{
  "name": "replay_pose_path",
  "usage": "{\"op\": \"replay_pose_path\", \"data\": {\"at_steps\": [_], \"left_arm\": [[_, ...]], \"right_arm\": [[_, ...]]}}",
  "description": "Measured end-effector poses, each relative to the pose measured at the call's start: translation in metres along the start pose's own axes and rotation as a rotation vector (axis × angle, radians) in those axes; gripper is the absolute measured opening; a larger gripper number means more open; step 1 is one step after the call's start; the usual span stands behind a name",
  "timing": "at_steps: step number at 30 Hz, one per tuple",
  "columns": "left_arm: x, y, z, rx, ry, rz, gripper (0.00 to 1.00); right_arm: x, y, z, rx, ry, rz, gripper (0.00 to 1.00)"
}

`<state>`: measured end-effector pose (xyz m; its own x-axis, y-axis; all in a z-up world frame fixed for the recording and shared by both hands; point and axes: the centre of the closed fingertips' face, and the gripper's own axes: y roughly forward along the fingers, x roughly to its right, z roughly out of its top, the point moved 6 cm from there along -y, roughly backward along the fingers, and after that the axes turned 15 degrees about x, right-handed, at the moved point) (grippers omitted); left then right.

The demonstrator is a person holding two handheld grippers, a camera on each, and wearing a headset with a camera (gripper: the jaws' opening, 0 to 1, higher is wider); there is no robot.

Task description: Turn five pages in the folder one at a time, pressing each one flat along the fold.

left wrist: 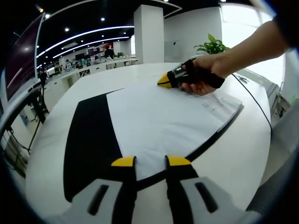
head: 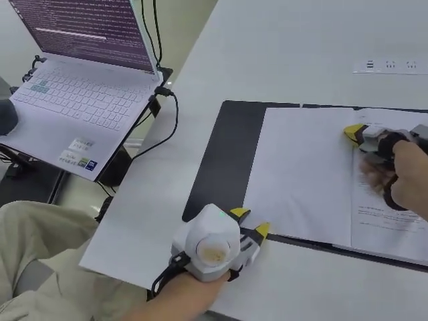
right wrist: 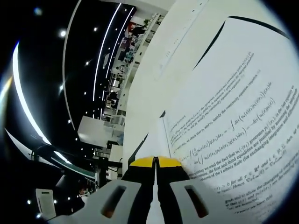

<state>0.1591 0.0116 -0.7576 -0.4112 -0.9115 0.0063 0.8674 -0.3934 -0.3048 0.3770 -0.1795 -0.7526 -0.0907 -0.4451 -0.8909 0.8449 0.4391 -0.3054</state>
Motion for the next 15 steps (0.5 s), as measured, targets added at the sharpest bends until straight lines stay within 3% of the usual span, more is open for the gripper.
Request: {"op": "replay_pose_path", "data": {"at_steps": [5,9,15], "left_arm": [[0.000,-0.001,0.000,0.002,0.003,-0.001,0.23],[0.000,-0.002,0.000,0.006,0.003,-0.001,0.22],[0.000,-0.003,0.000,0.009,0.004,-0.002,0.22]], "right_arm": [[-0.004,0.016,0.010,0.031,-0.025,-0.026,0.00],[-0.002,0.028,0.020,0.090,-0.002,-0.060,0.00],[-0.004,0.034,0.022,0.111,0.033,-0.060,0.00]]}}
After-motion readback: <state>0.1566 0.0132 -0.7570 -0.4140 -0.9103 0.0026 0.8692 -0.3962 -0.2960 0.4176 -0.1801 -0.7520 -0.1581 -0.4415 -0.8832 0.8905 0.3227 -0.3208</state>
